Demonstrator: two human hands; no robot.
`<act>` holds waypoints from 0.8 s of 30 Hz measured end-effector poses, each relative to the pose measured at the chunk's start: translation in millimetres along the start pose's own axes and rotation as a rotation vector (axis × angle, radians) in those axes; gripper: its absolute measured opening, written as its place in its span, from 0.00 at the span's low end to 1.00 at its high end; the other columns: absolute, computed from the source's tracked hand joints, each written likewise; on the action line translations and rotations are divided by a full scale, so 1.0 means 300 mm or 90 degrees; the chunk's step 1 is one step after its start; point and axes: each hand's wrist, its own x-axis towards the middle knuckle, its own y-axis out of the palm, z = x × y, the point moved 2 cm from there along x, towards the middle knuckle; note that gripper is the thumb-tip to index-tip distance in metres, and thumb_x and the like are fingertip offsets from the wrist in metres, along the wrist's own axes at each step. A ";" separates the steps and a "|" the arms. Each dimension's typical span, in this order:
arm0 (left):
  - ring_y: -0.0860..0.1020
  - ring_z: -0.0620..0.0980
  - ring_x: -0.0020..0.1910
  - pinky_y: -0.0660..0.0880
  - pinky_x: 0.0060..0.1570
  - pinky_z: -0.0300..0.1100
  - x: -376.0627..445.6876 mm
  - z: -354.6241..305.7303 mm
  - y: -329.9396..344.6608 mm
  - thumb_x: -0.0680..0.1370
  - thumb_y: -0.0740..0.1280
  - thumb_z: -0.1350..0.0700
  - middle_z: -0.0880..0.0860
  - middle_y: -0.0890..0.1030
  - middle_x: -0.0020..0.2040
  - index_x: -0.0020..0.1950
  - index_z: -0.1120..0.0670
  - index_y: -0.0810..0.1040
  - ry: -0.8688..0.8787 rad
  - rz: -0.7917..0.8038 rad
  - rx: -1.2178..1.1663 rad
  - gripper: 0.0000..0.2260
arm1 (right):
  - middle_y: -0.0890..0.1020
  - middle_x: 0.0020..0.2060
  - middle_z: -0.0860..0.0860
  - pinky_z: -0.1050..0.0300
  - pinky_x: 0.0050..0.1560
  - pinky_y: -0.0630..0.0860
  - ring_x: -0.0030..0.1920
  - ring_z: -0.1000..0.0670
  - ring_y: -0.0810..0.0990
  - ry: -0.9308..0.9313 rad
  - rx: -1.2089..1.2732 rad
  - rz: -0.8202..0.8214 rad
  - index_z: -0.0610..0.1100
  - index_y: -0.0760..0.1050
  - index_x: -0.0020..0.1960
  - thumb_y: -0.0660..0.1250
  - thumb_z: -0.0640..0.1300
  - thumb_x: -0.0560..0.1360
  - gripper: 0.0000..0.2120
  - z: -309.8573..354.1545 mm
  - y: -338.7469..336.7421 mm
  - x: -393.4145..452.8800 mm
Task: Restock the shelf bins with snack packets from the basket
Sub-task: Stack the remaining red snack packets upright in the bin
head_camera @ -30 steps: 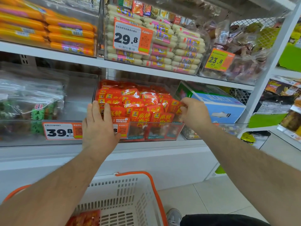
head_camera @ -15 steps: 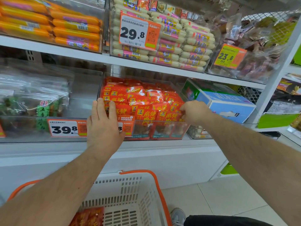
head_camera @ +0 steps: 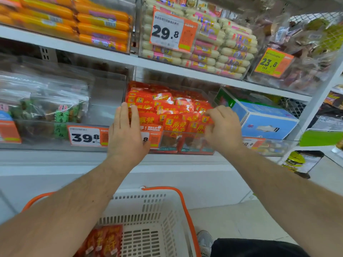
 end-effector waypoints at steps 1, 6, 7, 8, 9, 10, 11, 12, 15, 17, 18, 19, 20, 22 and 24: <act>0.51 0.60 0.78 0.56 0.73 0.57 -0.013 0.009 -0.008 0.72 0.74 0.47 0.61 0.52 0.79 0.79 0.59 0.52 0.026 -0.039 -0.017 0.45 | 0.79 0.42 0.42 0.47 0.45 0.75 0.44 0.38 0.77 -0.048 0.053 -0.044 0.39 0.79 0.47 0.58 0.40 0.66 0.15 0.051 0.007 -0.024; 0.69 0.61 0.66 0.63 0.63 0.54 -0.227 0.120 0.053 0.69 0.69 0.51 0.59 0.70 0.68 0.67 0.57 0.72 0.133 -0.076 -0.119 0.27 | 0.79 0.37 0.42 0.50 0.40 0.76 0.39 0.39 0.78 -0.049 0.253 0.090 0.38 0.78 0.43 0.58 0.39 0.65 0.13 0.337 0.207 -0.232; 0.72 0.59 0.63 0.64 0.61 0.52 -0.264 0.157 0.077 0.71 0.67 0.51 0.57 0.74 0.65 0.66 0.56 0.73 0.096 -0.007 -0.156 0.24 | 0.80 0.38 0.42 0.50 0.41 0.76 0.40 0.39 0.79 -0.030 0.270 0.155 0.38 0.79 0.43 0.58 0.39 0.65 0.13 0.389 0.266 -0.296; 0.75 0.57 0.60 0.67 0.60 0.50 -0.297 0.199 0.105 0.73 0.67 0.53 0.54 0.77 0.62 0.66 0.56 0.74 0.034 0.088 -0.196 0.21 | 0.81 0.39 0.42 0.50 0.43 0.77 0.41 0.39 0.80 -0.003 0.280 0.232 0.38 0.80 0.45 0.59 0.39 0.66 0.14 0.436 0.331 -0.363; 0.77 0.55 0.56 0.71 0.59 0.49 -0.328 0.244 0.140 0.75 0.67 0.54 0.52 0.79 0.58 0.65 0.55 0.74 -0.033 0.193 -0.226 0.18 | 0.82 0.42 0.42 0.50 0.45 0.77 0.45 0.38 0.80 0.031 0.282 0.324 0.38 0.80 0.47 0.60 0.39 0.67 0.14 0.478 0.386 -0.425; 0.79 0.53 0.53 0.74 0.57 0.48 -0.360 0.287 0.172 0.76 0.67 0.56 0.50 0.80 0.55 0.64 0.53 0.75 -0.092 0.284 -0.238 0.16 | 0.82 0.46 0.42 0.50 0.47 0.76 0.48 0.38 0.80 0.073 0.282 0.426 0.40 0.80 0.49 0.60 0.39 0.69 0.13 0.513 0.439 -0.490; 0.80 0.52 0.51 0.76 0.55 0.46 -0.391 0.326 0.197 0.76 0.67 0.57 0.49 0.81 0.53 0.62 0.52 0.77 -0.132 0.345 -0.237 0.14 | 0.82 0.49 0.42 0.51 0.50 0.75 0.51 0.39 0.80 0.112 0.277 0.525 0.42 0.80 0.51 0.61 0.39 0.71 0.12 0.547 0.477 -0.553; 0.81 0.52 0.50 0.76 0.55 0.46 -0.425 0.360 0.220 0.76 0.67 0.57 0.49 0.82 0.51 0.59 0.51 0.78 -0.158 0.380 -0.229 0.12 | 0.82 0.50 0.44 0.51 0.51 0.76 0.53 0.41 0.80 0.145 0.269 0.627 0.44 0.79 0.51 0.61 0.40 0.74 0.10 0.578 0.509 -0.621; 0.80 0.51 0.53 0.76 0.58 0.45 -0.523 0.426 0.281 0.76 0.65 0.56 0.50 0.82 0.53 0.59 0.51 0.79 -0.179 0.484 -0.174 0.12 | 0.81 0.42 0.48 0.56 0.43 0.74 0.47 0.45 0.80 0.184 0.287 0.888 0.47 0.76 0.42 0.62 0.42 0.76 0.07 0.677 0.578 -0.838; 0.79 0.51 0.54 0.76 0.57 0.46 -0.571 0.451 0.319 0.76 0.66 0.53 0.50 0.82 0.54 0.59 0.51 0.79 -0.156 0.557 -0.129 0.12 | 0.79 0.39 0.49 0.55 0.41 0.75 0.46 0.45 0.80 0.175 0.275 0.998 0.47 0.74 0.39 0.63 0.43 0.75 0.07 0.736 0.610 -0.970; 0.79 0.51 0.54 0.76 0.56 0.46 -0.587 0.463 0.336 0.76 0.66 0.52 0.50 0.82 0.54 0.58 0.50 0.79 -0.147 0.580 -0.117 0.12 | 0.80 0.41 0.49 0.55 0.44 0.77 0.46 0.45 0.80 0.184 0.273 1.039 0.48 0.75 0.42 0.64 0.44 0.75 0.04 0.757 0.618 -1.024; 0.79 0.51 0.54 0.76 0.56 0.46 -0.599 0.476 0.350 0.76 0.66 0.52 0.49 0.81 0.54 0.58 0.49 0.79 -0.148 0.598 -0.115 0.12 | 0.80 0.44 0.50 0.55 0.47 0.78 0.47 0.46 0.79 0.190 0.281 1.066 0.48 0.77 0.46 0.64 0.45 0.74 0.04 0.773 0.623 -1.073; 0.78 0.50 0.55 0.76 0.56 0.46 -0.609 0.486 0.361 0.76 0.66 0.51 0.48 0.81 0.56 0.60 0.49 0.79 -0.158 0.613 -0.117 0.12 | 0.81 0.46 0.50 0.54 0.50 0.79 0.48 0.46 0.79 0.194 0.285 1.085 0.49 0.78 0.51 0.64 0.48 0.73 0.09 0.786 0.631 -1.115; 0.77 0.48 0.55 0.76 0.58 0.46 -0.624 0.502 0.377 0.78 0.66 0.50 0.46 0.80 0.58 0.62 0.48 0.77 -0.181 0.634 -0.119 0.13 | 0.82 0.52 0.50 0.54 0.55 0.79 0.52 0.46 0.80 0.193 0.299 1.106 0.55 0.77 0.60 0.63 0.56 0.72 0.18 0.800 0.637 -1.175; 0.77 0.48 0.55 0.76 0.58 0.46 -0.629 0.508 0.391 0.78 0.65 0.50 0.47 0.79 0.59 0.63 0.47 0.77 -0.188 0.635 -0.117 0.13 | 0.82 0.54 0.51 0.55 0.54 0.78 0.51 0.48 0.80 0.205 0.290 1.116 0.57 0.73 0.62 0.63 0.61 0.71 0.21 0.799 0.652 -1.228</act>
